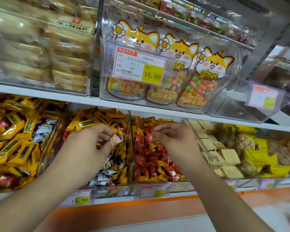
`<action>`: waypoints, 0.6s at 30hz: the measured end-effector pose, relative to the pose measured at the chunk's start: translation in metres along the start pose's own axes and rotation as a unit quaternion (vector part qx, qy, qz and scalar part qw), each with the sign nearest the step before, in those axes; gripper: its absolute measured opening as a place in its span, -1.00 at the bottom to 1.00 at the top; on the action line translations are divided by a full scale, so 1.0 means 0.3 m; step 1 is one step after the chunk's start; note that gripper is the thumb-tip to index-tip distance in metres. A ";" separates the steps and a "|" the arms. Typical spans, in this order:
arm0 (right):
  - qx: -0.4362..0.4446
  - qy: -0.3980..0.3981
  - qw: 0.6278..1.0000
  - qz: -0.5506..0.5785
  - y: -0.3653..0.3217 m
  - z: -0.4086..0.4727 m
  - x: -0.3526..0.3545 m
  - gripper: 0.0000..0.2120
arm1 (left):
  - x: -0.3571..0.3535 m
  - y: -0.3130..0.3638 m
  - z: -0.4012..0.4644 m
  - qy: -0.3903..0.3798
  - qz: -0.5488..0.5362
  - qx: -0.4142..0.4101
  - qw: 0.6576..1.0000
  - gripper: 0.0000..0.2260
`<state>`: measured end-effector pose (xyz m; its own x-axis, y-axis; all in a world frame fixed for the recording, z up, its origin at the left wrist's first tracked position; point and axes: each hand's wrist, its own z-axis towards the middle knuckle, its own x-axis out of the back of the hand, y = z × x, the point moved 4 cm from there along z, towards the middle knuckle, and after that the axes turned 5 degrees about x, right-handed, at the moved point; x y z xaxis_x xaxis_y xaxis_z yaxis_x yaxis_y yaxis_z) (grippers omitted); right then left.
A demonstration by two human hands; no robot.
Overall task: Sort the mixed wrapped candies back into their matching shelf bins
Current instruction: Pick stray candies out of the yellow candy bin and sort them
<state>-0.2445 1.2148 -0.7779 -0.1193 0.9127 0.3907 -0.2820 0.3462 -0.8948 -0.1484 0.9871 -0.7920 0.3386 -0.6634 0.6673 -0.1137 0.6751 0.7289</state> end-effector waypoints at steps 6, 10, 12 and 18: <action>0.019 0.058 0.981 -0.186 0.174 0.103 0.167 -0.80 | -0.097 0.041 -0.005 -0.098 0.084 -0.110 0.985 -0.49; 0.028 -0.009 0.971 -0.237 0.219 0.179 0.148 -0.77 | -0.172 0.049 -0.009 -0.153 0.094 -0.121 0.976 -0.43; 0.031 -0.049 0.956 -0.289 0.233 0.215 0.117 -0.76 | -0.179 0.052 -0.010 -0.140 0.095 -0.122 0.978 -0.43; -0.007 -0.151 0.903 -0.402 0.303 0.276 0.067 -0.53 | -0.175 0.067 -0.002 -0.138 0.087 -0.102 0.981 -0.45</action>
<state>-0.3512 1.2468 -0.8336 -0.1362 0.2660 0.9543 -0.3804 0.8754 -0.2983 -0.1678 1.0358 -0.8125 0.0618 -0.5755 0.8155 0.0514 0.8178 0.5732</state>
